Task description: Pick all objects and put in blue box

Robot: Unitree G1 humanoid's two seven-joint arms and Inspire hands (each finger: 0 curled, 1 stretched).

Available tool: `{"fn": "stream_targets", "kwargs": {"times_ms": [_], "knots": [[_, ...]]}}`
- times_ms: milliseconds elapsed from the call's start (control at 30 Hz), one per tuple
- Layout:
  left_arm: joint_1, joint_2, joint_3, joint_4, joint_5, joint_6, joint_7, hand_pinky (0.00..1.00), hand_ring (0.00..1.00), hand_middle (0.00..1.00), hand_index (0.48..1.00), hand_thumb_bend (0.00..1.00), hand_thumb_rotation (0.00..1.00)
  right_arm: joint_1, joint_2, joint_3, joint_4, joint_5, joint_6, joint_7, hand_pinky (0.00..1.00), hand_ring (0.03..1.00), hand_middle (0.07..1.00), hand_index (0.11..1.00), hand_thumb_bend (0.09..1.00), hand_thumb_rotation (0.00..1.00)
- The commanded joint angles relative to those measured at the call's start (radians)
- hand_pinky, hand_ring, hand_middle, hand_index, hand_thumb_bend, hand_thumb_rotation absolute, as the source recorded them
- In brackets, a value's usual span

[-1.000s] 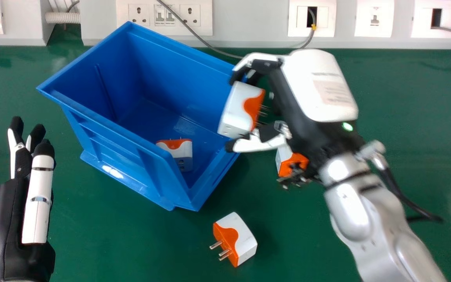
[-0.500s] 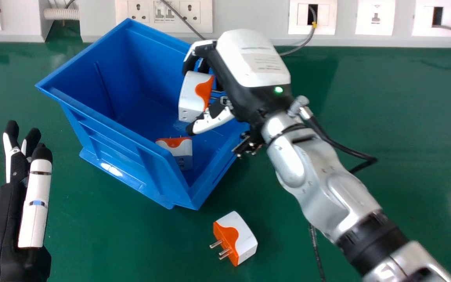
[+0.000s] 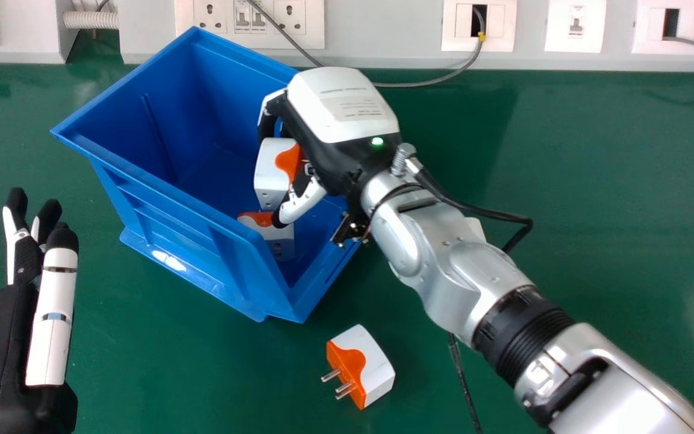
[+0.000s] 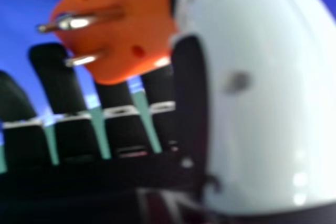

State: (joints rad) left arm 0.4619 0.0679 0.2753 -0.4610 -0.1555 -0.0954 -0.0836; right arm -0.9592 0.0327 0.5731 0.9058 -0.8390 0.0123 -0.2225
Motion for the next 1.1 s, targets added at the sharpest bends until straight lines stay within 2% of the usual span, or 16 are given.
{"fn": "stream_targets", "kwargs": {"times_ms": [0,67,167,233,300,367,433,467,500,600,733,867,1000,1067], "knots": [[0.010,-0.005,-0.004,-0.037,0.003,-0.010,0.006,1.00,1.00,1.00,1.000,0.23,0.92,-0.047,0.007,0.018,0.007,-0.017,-0.002,-0.033,0.29,0.444,0.571,0.522,0.487,0.00],[0.016,-0.011,-0.007,-0.043,0.000,-0.005,0.009,1.00,1.00,1.00,1.000,0.22,0.93,-0.043,0.007,0.021,0.016,-0.003,-0.014,-0.038,0.29,0.445,0.570,0.532,0.485,0.00],[0.020,-0.017,-0.012,-0.044,0.000,-0.008,0.010,1.00,1.00,1.00,1.000,0.20,0.94,-0.037,0.008,0.006,0.021,0.031,-0.039,-0.031,0.39,0.420,0.556,0.512,0.492,0.00],[0.020,-0.019,-0.013,-0.038,-0.003,-0.012,0.011,1.00,1.00,1.00,1.000,0.20,0.94,-0.032,0.005,0.013,0.026,0.029,-0.062,-0.054,0.34,0.427,0.537,0.522,0.490,0.00],[0.020,-0.018,-0.014,-0.034,0.008,-0.017,0.013,1.00,1.00,1.00,1.000,0.21,0.94,-0.029,0.004,0.024,0.030,0.017,-0.067,-0.071,0.35,0.409,0.504,0.534,0.501,0.00],[0.016,-0.014,-0.014,-0.024,0.014,-0.024,0.011,1.00,1.00,1.00,1.000,0.22,0.93,-0.022,0.000,0.037,0.018,0.002,-0.059,-0.067,0.46,0.572,0.643,0.507,0.497,0.10],[0.012,-0.011,-0.014,-0.018,0.006,-0.023,0.006,1.00,1.00,1.00,1.000,0.23,0.93,-0.016,-0.011,0.044,-0.004,-0.001,-0.058,-0.042,0.65,0.766,0.820,0.755,0.541,0.22],[0.010,-0.010,-0.014,-0.018,0.008,-0.020,0.006,1.00,1.00,1.00,1.000,0.24,0.93,-0.013,-0.016,0.045,-0.015,0.001,-0.058,-0.030,0.73,0.847,0.897,0.859,0.577,0.27],[0.009,-0.009,-0.015,-0.017,0.009,-0.018,0.005,1.00,1.00,1.00,1.000,0.24,0.93,-0.012,-0.022,0.049,-0.022,0.000,-0.061,-0.027,0.76,0.879,0.929,0.902,0.605,0.30],[0.001,-0.008,-0.015,-0.010,0.015,-0.021,0.006,1.00,1.00,1.00,1.000,0.25,0.93,-0.008,-0.032,0.053,-0.034,0.002,-0.063,-0.025,0.79,0.900,0.954,0.938,0.650,0.31],[-0.007,-0.011,-0.017,-0.005,0.018,-0.029,0.006,1.00,1.00,1.00,1.000,0.24,0.92,-0.002,-0.039,0.054,-0.044,0.002,-0.052,-0.015,0.80,0.924,0.976,0.956,0.638,0.31],[-0.011,-0.013,-0.021,-0.012,0.019,-0.021,0.008,1.00,1.00,1.00,1.000,0.24,0.92,-0.001,-0.048,0.062,-0.055,-0.007,-0.037,-0.005,0.82,0.938,0.988,0.972,0.634,0.31],[-0.019,-0.013,-0.023,-0.010,0.033,-0.022,0.015,1.00,1.00,1.00,1.000,0.23,0.92,-0.002,-0.054,0.068,-0.059,-0.013,-0.025,-0.008,0.84,0.937,0.988,0.980,0.638,0.29],[-0.022,-0.013,-0.023,-0.007,0.033,-0.023,0.016,1.00,1.00,1.00,1.000,0.23,0.93,0.003,-0.060,0.067,-0.065,-0.013,-0.027,-0.023,0.84,0.937,0.986,0.978,0.633,0.29]]}}
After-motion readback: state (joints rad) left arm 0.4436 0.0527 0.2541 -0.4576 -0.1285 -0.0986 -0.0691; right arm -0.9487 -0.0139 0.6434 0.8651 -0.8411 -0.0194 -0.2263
